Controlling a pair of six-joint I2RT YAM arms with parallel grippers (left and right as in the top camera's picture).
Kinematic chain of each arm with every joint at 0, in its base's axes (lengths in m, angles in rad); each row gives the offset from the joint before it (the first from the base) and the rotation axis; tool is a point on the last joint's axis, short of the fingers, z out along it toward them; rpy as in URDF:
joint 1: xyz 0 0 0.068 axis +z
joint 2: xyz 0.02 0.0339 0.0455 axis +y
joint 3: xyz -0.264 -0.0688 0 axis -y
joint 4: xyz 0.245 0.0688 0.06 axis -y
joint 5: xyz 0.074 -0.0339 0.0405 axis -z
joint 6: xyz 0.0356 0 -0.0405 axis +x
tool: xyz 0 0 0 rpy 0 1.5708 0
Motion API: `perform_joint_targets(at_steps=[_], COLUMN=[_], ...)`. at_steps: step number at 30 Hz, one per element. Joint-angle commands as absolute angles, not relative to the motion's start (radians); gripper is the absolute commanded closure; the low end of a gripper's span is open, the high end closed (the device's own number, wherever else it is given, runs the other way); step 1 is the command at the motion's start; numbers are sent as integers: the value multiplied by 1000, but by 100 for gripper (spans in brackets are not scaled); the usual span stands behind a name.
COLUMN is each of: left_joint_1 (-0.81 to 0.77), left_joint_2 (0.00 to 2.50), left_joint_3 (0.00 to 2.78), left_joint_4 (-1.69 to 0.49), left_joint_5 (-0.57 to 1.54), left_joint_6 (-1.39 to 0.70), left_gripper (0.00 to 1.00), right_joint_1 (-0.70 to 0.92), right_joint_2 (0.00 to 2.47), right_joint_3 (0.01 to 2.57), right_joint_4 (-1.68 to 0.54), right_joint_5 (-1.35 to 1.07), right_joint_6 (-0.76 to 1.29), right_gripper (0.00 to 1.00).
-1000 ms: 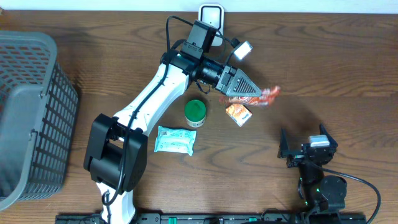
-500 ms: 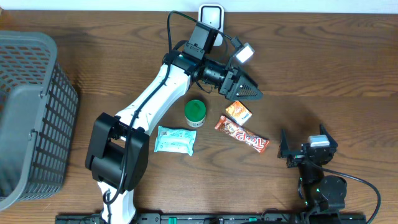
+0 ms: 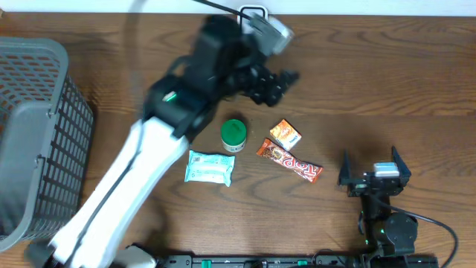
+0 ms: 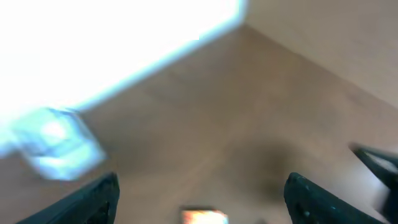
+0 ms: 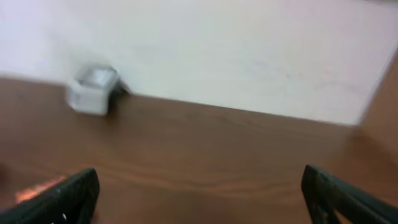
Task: Scan the item barcode
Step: 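Retract the left arm to the basket and reach the right gripper forward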
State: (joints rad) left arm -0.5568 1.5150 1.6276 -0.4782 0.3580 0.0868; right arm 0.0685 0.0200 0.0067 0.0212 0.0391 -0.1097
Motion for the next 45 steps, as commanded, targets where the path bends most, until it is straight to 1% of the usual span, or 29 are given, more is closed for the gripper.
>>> perform_joint_targets(at_steps=[1, 3, 6, 8, 10, 12, 14, 17, 21, 25, 29, 31, 34, 37, 40, 45], left_joint_1=[-548, -544, -537, -528, -519, -512, -509, -509, -509, -509, -509, -509, -509, -509, -509, -509], left_joint_2=[1398, 1339, 1272, 1237, 1206, 1184, 1158, 1133, 1101, 1058, 1003, 973, 936, 906, 889, 880], left_joint_3=[1636, 1636, 1636, 1636, 1636, 1636, 1636, 1636, 1636, 1636, 1636, 1635, 1635, 1635, 1635, 1635], left_joint_4=[-470, -470, -469, -465, -466, -467, -467, -466, -466, -470, -491, -496, -502, -511, -512, -511], left_joint_5=[-52, -149, -265, -315, -332, -332, -353, -422, -540, -607, -607, -607, -607, -606, -606, -606], left_joint_6=[114, 160, 195, 195, 195, 195, 195, 195, 216, 281, 284, 284, 284, 283, 283, 284], left_gripper=[15, 15, 15, 15, 15, 15, 15, 15, 15, 15, 15, 15, 15, 15, 15, 15], right_joint_1=[60, 59, 63, 66, 67, 68, 80, 109, 179, 242, 270, 270, 271, 286, 335, 432], right_joint_2=[19, 22, 85, 151, 220, 290, 408, 519, 653, 739, 768, 770, 781, 841, 958, 1251], right_joint_3=[11, 11, 27, 57, 100, 159, 299, 487, 770, 952, 994, 979, 952, 903, 834, 783], right_joint_4=[4, -80, -75, -139, -224, -286, -355, -484, -733, -845, -841, -803, -714, -648, -572, -393], right_joint_5=[-154, -269, -509, -614, -653, -688, -712, -642, -496, -478, -501, -513, -570, -595, -586, -652], right_joint_6=[273, 552, 658, 657, 649, 604, 521, 429, 310, 287, 287, 356, 384, 510, 641, 730], right_gripper=[1, 1, 1, 1, 1, 1, 1, 1, 1, 1, 1, 1, 1, 1, 1, 7])
